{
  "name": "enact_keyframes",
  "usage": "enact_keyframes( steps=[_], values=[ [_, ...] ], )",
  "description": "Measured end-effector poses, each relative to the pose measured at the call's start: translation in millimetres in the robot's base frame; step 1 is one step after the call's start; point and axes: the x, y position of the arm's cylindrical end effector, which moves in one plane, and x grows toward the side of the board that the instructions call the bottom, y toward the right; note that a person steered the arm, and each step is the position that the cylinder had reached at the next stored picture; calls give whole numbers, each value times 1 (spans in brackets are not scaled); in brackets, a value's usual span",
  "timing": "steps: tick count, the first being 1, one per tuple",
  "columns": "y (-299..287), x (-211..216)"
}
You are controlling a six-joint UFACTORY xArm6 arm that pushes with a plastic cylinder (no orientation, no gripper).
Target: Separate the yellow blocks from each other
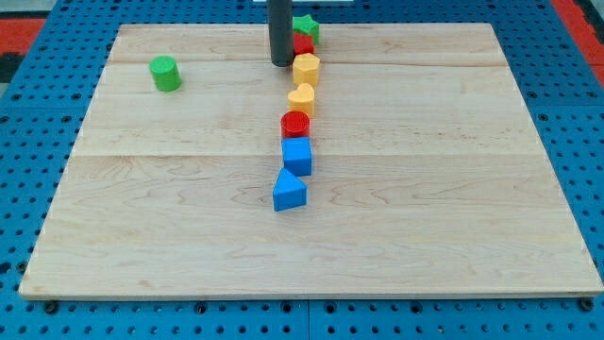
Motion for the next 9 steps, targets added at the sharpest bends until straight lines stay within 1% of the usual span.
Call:
enact_keyframes(
  steps=[2,3,4,5,6,7,8,9],
  values=[
    [11,5],
    [-41,16],
    [-55,21],
    [20,41],
    [46,66],
    [74,80],
    [149,70],
    [150,29]
  ],
)
